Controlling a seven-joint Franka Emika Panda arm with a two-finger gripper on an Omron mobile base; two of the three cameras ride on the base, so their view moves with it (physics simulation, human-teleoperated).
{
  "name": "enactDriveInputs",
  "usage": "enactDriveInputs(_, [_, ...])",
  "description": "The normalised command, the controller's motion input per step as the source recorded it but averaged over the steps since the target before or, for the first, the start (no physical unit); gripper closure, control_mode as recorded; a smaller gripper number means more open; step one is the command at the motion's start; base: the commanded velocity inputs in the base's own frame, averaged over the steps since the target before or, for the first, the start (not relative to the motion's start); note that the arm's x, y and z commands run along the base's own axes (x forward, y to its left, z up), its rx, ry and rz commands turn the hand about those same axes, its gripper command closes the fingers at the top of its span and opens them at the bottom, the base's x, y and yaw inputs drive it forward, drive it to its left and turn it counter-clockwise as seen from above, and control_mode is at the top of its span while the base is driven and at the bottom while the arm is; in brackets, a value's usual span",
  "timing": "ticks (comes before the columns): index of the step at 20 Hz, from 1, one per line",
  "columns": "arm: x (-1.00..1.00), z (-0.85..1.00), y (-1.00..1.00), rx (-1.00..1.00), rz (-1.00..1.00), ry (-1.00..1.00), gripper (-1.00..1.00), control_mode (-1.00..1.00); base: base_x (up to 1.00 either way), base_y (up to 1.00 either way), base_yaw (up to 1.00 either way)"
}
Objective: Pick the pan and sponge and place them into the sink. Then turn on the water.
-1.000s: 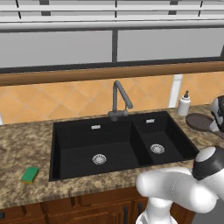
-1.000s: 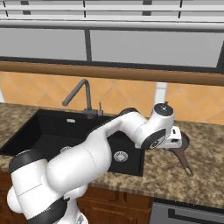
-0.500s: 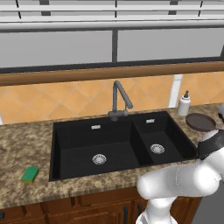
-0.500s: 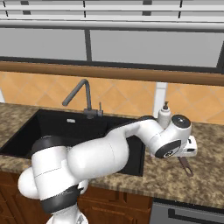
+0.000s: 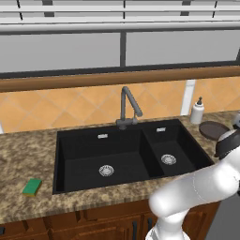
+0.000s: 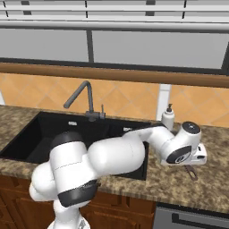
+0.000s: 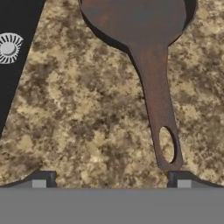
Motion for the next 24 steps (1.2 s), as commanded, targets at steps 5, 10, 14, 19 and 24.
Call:
enactDriveInputs(5, [0.28,-0.32,-0.30,0.00,0.01,0.01,-1.00,-1.00,0.00,0.00,0.00])
enactDriveInputs(10, [0.30,-0.32,-0.30,-0.01,0.03,0.01,-1.00,-1.00,0.00,0.00,0.00])
enactDriveInputs(14, [0.22,-0.41,-0.03,-0.07,0.00,0.06,-1.00,-1.00,0.00,0.00,0.00])
enactDriveInputs(19, [0.20,-0.48,-0.16,-0.04,0.00,0.06,-1.00,-1.00,0.00,0.00,0.00])
enactDriveInputs(24, [0.20,-0.59,-0.45,0.00,0.05,0.02,-1.00,-1.00,0.00,0.00,0.00])
